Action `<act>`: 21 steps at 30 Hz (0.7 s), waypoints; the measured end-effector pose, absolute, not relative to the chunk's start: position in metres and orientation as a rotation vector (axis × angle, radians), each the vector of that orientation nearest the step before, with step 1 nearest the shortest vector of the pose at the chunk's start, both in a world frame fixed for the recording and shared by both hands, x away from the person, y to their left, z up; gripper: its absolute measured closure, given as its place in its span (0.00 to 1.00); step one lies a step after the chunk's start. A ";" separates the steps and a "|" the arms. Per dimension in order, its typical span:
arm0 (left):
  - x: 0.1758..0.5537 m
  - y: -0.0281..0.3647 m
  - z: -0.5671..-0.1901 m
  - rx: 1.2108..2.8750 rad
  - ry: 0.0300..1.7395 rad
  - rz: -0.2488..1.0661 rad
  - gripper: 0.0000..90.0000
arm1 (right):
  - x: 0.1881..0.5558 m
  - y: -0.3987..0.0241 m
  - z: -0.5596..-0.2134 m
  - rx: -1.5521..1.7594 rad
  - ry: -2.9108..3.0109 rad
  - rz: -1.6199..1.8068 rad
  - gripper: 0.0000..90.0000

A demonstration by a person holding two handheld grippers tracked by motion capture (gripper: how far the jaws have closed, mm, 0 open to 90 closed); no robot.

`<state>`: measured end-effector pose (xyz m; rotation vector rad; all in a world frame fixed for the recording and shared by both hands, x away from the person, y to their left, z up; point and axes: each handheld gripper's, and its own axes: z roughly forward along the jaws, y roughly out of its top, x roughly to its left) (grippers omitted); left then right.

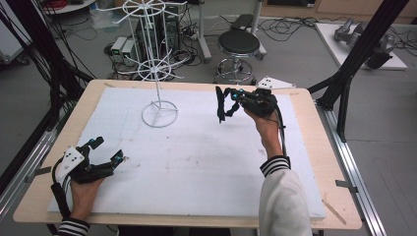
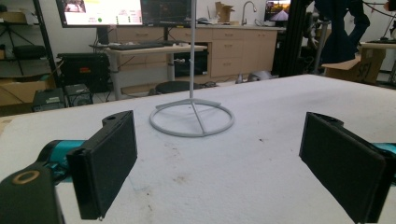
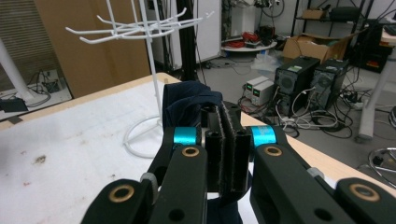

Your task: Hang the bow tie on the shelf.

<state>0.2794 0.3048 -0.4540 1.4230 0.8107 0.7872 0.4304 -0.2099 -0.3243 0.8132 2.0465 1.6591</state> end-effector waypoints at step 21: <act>0.280 0.305 -0.454 1.422 0.812 0.782 0.13 | 0.428 -0.156 -0.287 0.653 2.062 1.742 0.98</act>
